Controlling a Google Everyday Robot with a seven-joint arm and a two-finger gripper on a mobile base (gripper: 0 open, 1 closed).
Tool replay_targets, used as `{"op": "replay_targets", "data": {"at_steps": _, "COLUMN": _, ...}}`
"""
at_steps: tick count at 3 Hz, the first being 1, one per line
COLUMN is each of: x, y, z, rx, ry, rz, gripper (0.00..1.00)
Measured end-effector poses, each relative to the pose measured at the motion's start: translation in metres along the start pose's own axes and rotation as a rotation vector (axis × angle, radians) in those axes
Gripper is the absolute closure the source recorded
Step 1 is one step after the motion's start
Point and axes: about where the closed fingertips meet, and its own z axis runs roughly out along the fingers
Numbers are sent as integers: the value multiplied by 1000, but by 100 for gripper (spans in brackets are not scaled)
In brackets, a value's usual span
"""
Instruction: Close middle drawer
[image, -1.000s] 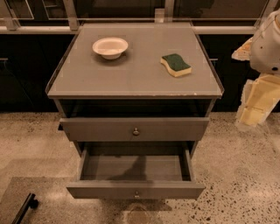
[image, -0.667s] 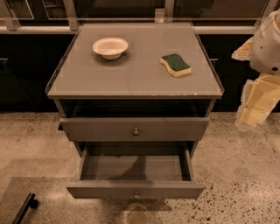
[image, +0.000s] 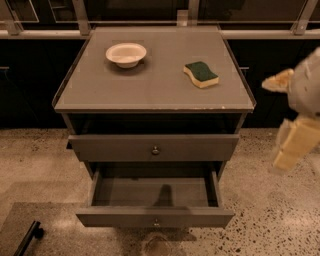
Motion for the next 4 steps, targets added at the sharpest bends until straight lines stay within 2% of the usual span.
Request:
{"op": "replay_targets", "data": {"at_steps": 1, "x": 28, "y": 39, "z": 84, "rx": -87, "ry": -174, "rz": 32, "gripper": 0}}
{"op": "replay_targets", "data": {"at_steps": 2, "x": 61, "y": 93, "z": 189, "rx": -187, "ry": -357, "rz": 194, "gripper": 0}}
{"op": "replay_targets", "data": {"at_steps": 3, "x": 98, "y": 149, "z": 284, "rx": -242, "ry": -438, "rz": 351, "gripper": 0}}
{"op": "replay_targets", "data": {"at_steps": 4, "x": 125, "y": 173, "z": 362, "rx": -228, "ry": -472, "rz": 484, "gripper": 0}}
